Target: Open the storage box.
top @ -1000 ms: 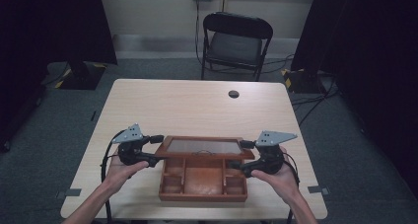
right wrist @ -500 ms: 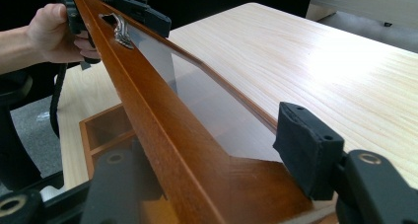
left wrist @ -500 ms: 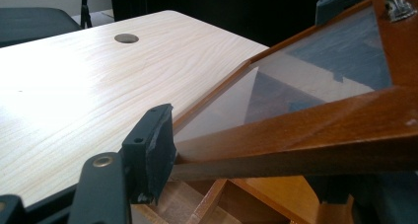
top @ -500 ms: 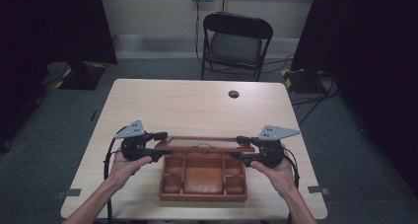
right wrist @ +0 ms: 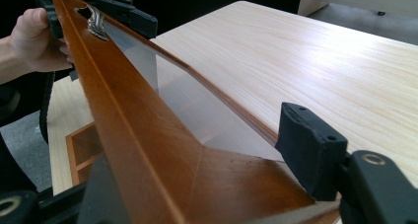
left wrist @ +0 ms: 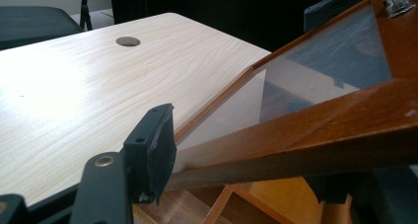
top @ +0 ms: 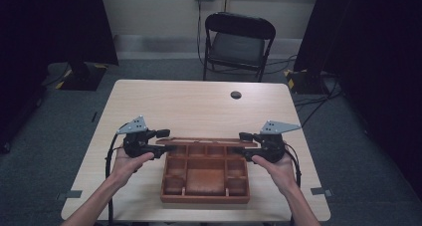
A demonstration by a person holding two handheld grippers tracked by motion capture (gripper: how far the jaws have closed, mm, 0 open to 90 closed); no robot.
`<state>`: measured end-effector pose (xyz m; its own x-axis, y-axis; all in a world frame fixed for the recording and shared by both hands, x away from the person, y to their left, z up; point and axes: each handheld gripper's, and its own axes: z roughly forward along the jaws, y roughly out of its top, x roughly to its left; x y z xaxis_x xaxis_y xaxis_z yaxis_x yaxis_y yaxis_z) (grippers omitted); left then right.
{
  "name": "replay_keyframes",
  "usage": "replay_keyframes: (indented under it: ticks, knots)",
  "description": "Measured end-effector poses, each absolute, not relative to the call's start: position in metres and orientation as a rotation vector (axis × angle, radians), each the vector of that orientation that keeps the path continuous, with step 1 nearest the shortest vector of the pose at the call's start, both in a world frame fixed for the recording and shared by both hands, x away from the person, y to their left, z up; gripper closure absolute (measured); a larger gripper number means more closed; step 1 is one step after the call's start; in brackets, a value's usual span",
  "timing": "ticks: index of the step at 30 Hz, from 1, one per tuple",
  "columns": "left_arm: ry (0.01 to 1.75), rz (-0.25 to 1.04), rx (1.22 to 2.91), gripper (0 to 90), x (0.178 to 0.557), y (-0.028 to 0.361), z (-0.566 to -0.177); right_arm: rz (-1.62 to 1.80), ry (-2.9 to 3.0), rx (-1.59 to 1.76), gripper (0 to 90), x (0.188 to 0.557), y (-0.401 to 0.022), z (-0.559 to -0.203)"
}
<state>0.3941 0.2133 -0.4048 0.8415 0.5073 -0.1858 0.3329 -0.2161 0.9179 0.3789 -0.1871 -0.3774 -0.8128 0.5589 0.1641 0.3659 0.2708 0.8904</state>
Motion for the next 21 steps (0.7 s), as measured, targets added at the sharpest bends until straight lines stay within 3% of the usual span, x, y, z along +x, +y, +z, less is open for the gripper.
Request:
replay_keyframes:
  ticks: [21]
  knots:
    - [0.636,0.18,1.826,35.4,0.408,0.205,-0.403,1.586,2.348,0.921,39.6,0.397,-0.187,-0.383]
